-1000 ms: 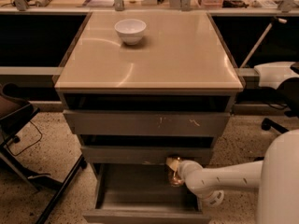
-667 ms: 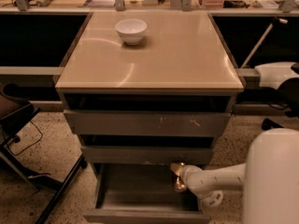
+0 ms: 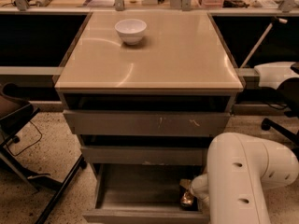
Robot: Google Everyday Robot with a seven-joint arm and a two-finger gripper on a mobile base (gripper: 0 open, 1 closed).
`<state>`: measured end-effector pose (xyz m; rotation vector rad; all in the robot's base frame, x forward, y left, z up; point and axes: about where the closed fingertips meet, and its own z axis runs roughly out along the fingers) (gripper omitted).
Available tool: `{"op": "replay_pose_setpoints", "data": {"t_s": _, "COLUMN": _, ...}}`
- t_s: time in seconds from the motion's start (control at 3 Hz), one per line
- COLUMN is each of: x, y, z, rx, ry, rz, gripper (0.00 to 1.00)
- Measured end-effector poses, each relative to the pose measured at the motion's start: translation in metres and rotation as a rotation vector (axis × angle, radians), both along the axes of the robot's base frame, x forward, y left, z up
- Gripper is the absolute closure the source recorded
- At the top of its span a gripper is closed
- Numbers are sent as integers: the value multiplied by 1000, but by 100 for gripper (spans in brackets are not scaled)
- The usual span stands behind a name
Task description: Place orange can into bottom drawer
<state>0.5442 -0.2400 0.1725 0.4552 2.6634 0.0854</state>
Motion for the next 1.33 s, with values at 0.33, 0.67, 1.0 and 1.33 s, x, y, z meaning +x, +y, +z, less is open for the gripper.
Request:
{"op": "replay_pose_setpoints", "data": {"t_s": 0.33, "x": -1, "y": 0, "z": 3, "rx": 0, "ry": 1, "rz": 0, "gripper": 100}}
{"op": "replay_pose_setpoints", "data": {"t_s": 0.67, "x": -1, "y": 2, "z": 4, "rx": -1, "ry": 7, "rz": 5, "gripper": 100}}
{"op": "replay_pose_setpoints", "data": {"t_s": 1.0, "x": 0, "y": 4, "z": 4, "rx": -5, "ry": 15, "rz": 22, "gripper": 100}}
{"op": "replay_pose_setpoints", "data": {"t_s": 1.33, "x": 0, "y": 23, "z": -10, "rx": -29, "ry": 18, "rz": 101, "gripper": 100}}
